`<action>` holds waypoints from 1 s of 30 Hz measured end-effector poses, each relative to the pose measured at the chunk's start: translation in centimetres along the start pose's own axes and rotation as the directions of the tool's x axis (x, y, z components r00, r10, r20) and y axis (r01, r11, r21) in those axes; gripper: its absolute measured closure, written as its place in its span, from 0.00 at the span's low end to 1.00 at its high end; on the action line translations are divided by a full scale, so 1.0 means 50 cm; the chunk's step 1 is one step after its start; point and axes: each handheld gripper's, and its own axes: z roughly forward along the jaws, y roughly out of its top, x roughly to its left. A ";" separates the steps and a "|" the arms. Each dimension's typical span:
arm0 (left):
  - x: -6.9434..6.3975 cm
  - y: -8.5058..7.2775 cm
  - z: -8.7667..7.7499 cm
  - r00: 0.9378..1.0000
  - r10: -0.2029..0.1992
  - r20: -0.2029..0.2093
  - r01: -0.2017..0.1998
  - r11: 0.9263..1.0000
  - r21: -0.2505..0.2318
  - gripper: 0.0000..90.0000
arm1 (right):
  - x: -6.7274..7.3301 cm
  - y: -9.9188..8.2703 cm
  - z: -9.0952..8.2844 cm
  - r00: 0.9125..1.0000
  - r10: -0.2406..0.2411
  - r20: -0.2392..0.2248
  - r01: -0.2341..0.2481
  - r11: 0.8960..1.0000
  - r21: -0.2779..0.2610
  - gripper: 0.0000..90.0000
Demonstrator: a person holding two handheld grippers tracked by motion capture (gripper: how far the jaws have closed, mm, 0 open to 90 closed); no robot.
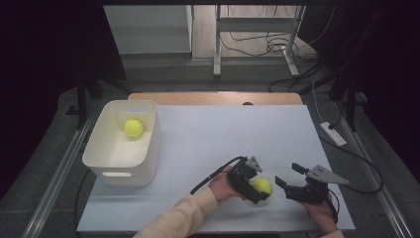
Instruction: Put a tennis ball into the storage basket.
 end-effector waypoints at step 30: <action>-0.006 0.005 -0.014 0.999 0.043 -0.029 -0.043 0.999 -0.024 0.30 | -0.001 -0.001 -0.001 1.000 -0.001 -0.001 0.001 1.000 -0.005 0.16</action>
